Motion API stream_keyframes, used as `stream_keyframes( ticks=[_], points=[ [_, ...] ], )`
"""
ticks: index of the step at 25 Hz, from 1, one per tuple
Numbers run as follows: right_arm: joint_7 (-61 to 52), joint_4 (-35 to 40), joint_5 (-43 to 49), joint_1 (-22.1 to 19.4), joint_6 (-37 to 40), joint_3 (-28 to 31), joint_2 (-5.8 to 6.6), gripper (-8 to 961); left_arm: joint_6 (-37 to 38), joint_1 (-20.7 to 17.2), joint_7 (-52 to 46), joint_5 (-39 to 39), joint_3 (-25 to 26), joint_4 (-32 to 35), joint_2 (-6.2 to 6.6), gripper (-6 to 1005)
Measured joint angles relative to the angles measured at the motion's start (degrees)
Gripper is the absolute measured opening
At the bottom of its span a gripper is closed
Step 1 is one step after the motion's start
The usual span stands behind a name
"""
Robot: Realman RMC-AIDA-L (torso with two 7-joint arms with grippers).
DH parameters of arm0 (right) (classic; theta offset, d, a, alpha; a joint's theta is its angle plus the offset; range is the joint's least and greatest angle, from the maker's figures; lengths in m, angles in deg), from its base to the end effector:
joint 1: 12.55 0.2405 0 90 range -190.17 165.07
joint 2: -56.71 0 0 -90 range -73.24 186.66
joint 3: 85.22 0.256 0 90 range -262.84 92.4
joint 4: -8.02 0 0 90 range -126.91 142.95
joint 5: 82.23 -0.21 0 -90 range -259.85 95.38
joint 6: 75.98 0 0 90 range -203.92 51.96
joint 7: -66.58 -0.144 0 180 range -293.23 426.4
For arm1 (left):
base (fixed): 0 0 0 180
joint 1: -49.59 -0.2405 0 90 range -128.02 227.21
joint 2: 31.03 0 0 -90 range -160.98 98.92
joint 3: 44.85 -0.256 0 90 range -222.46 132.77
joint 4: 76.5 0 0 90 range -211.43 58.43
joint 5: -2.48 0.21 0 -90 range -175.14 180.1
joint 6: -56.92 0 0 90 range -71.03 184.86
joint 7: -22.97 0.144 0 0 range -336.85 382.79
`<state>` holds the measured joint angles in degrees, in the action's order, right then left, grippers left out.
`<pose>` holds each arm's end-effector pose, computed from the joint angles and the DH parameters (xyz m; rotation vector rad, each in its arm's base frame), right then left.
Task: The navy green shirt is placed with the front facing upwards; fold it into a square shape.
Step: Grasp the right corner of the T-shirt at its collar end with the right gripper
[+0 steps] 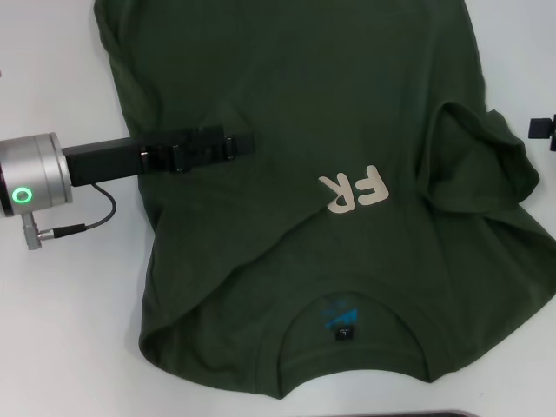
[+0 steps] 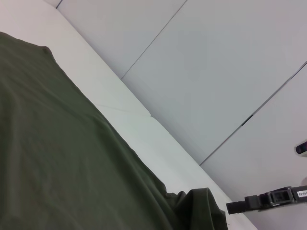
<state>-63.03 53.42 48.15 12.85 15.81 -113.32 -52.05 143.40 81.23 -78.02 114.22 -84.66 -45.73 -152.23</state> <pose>0.3471 0.3140 0.1090 -2.1235 1.7409 0.4878 -0.2519 0.3255 -0.0332 -2.5981 -1.3003 -0.8975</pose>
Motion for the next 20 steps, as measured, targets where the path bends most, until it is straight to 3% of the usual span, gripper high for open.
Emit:
stream_keyframes(
  ticks=[9, 15, 20],
  points=[
    [-4.8, 4.2, 5.7, 1.5, 0.7, -0.2, 0.06, 791, 0.0, 0.0, 0.0, 0.1, 0.0, 0.0, 0.00, 885],
    [-10.3, 5.3, 13.2, 5.1, 1.5, -0.4, 0.14, 790, 0.5, 0.2, 0.0, -0.2, 0.0, 0.0, 0.00, 885],
    [-13.9, 5.1, 14.1, 7.4, 1.0, -0.4, -0.05, 790, 0.6, 0.4, 0.0, -0.2, 0.0, 0.0, -0.18, 885]
  ],
)
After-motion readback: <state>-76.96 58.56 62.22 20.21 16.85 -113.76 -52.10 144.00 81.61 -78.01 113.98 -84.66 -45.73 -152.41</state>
